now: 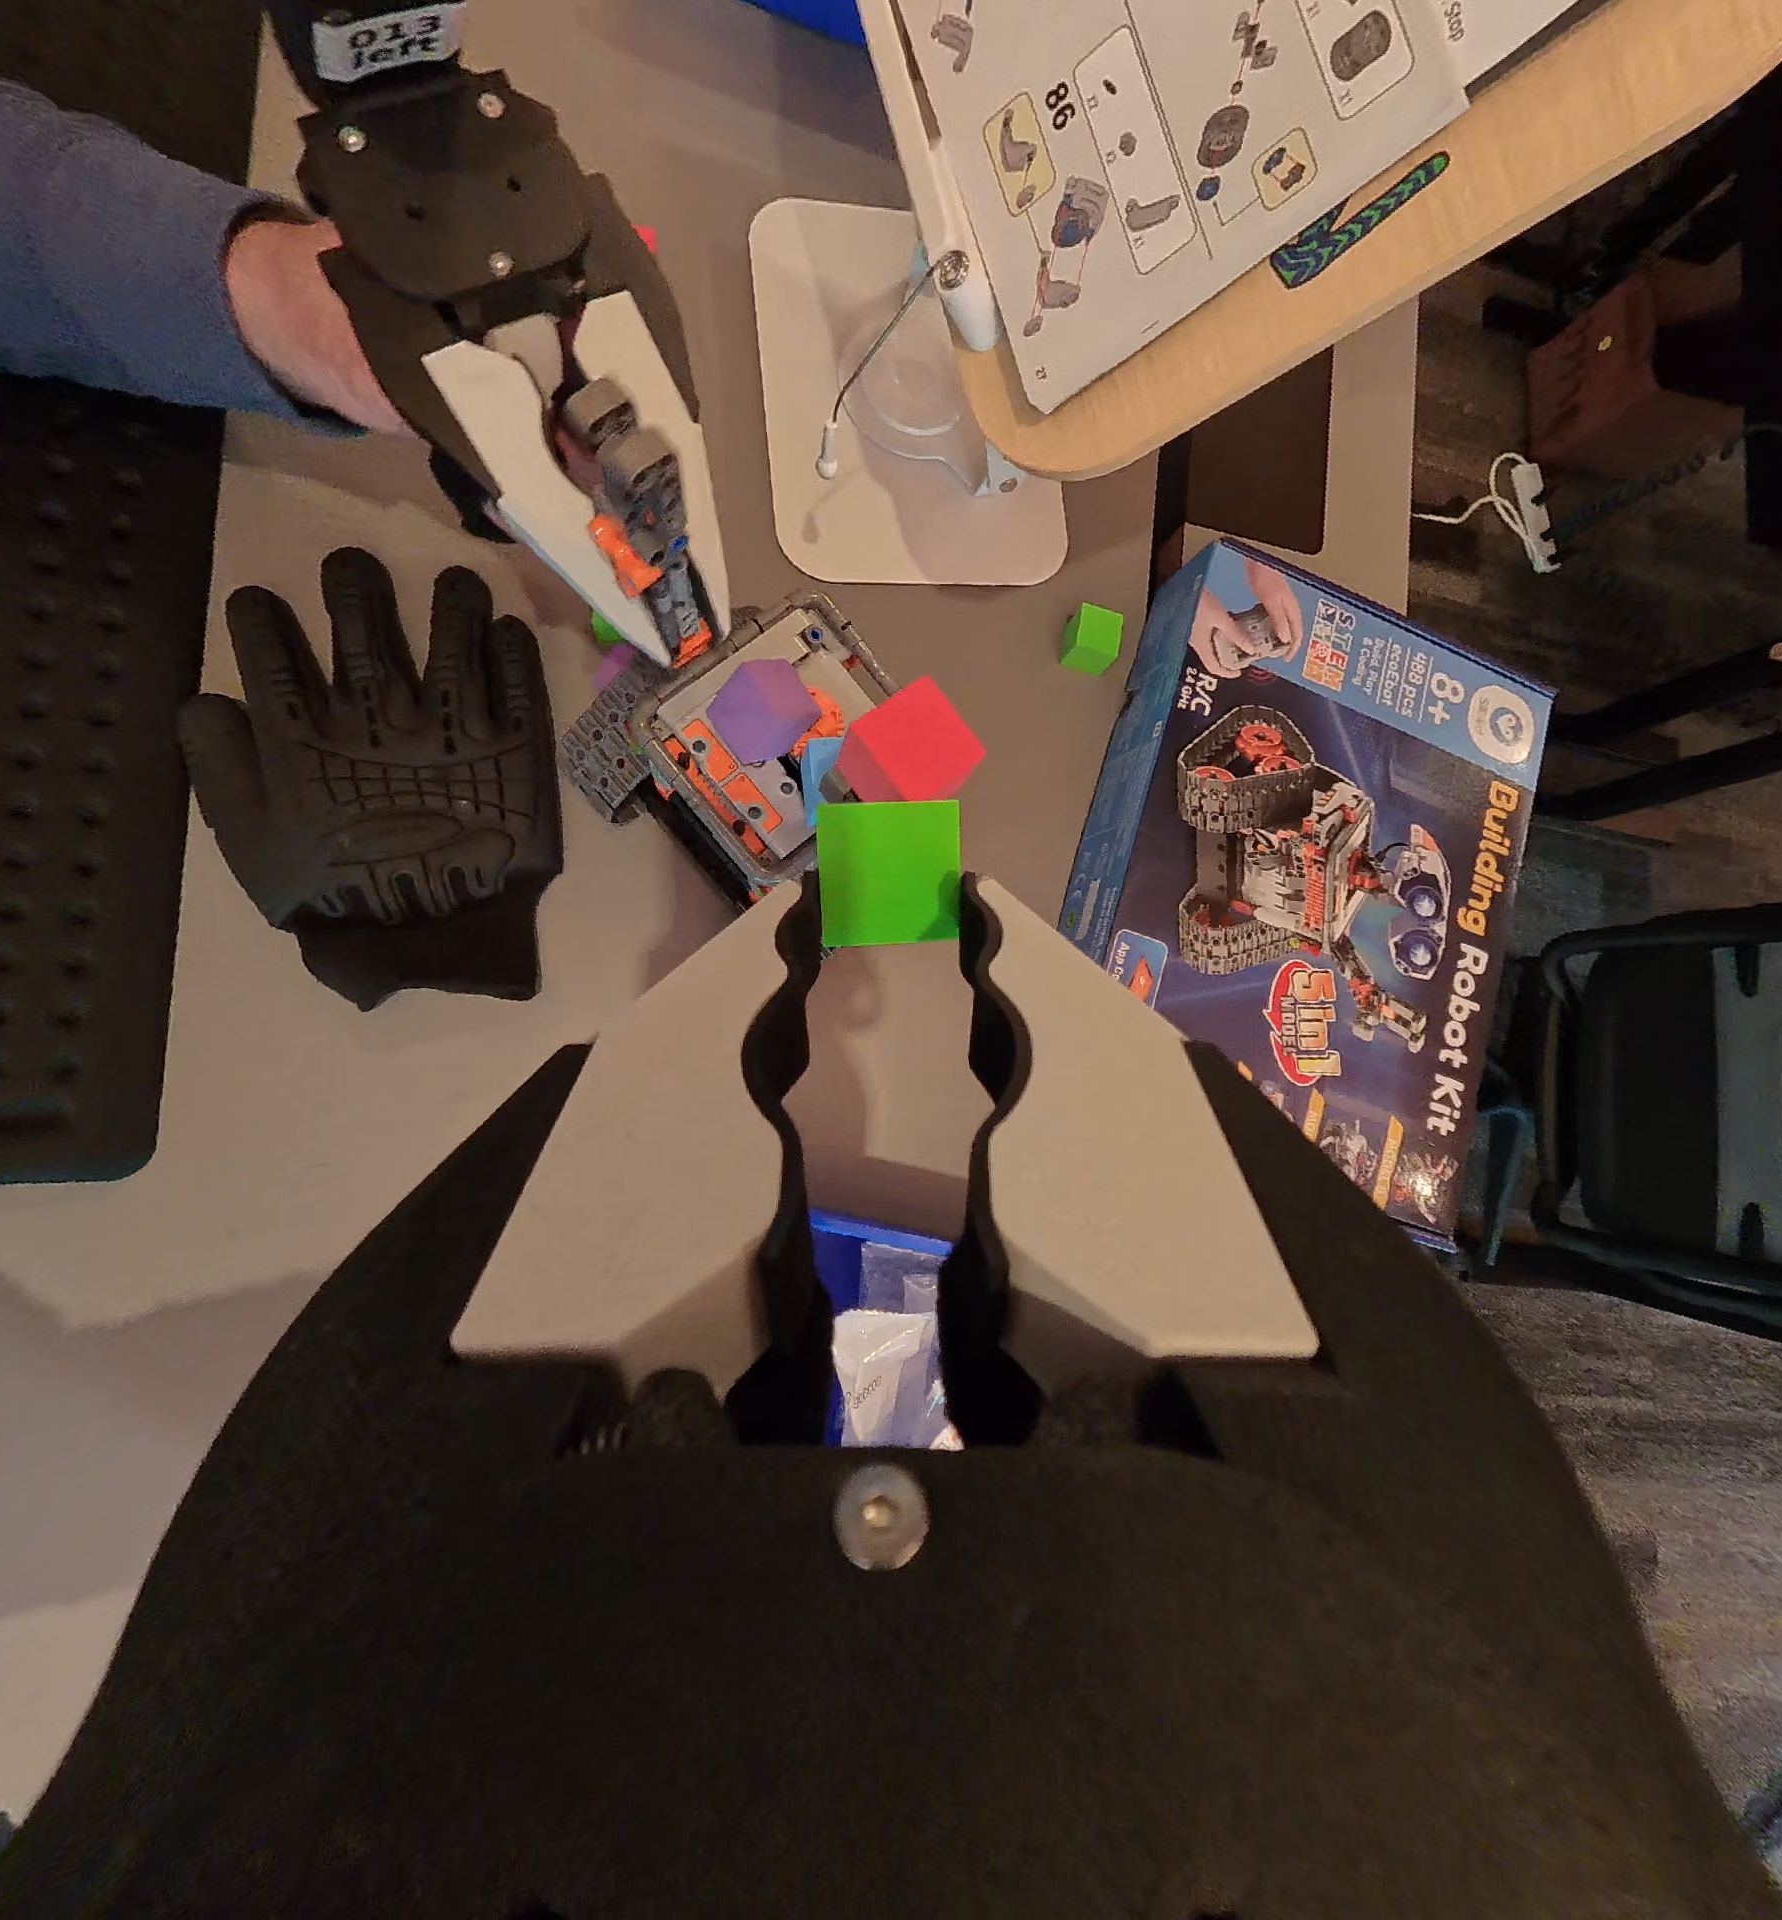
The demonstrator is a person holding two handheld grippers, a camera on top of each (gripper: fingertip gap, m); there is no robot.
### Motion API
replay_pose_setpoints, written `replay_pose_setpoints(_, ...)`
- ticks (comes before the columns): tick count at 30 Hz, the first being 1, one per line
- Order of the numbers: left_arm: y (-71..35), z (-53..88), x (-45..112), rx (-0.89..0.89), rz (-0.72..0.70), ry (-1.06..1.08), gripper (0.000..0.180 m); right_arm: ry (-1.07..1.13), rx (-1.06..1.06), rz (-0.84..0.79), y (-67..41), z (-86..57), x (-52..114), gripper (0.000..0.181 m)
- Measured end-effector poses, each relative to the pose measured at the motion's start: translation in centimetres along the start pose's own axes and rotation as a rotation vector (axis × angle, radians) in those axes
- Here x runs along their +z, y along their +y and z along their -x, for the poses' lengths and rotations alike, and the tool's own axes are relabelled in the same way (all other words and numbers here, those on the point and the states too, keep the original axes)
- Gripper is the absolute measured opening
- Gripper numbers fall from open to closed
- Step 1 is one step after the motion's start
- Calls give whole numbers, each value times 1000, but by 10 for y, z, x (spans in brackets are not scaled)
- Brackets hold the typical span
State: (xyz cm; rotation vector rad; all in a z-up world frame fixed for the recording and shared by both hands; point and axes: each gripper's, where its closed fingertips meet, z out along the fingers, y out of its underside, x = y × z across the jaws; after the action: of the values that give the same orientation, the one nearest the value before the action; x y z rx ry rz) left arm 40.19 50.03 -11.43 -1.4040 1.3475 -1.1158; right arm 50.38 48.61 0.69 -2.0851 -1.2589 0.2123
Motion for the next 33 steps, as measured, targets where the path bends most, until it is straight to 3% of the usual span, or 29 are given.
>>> replay_pose_setpoints(6,2,-1,-20,-57,10,245,15,-50,-34,-39,-8,14,-3,25)
replay_pose_setpoints(9,2,0,-23,-49,10,263,17,-69,-68,-48,-19,22,-3,25)
replay_pose_setpoints(12,-5,1,-30,-55,-31,225,45,-75,-102,-50,-30,26,-3,25)
replay_pose_setpoints(16,-29,2,-36,-6,-118,117,59,-116,-148,-72,-48,35,0,25)
replay_pose_setpoints(22,-37,0,-24,112,-68,53,26,-156,-194,-49,-64,34,20,25)
replay_pose_setpoints(33,-33,4,-30,275,-14,107,25,-247,-237,-29,-76,37,44,25)
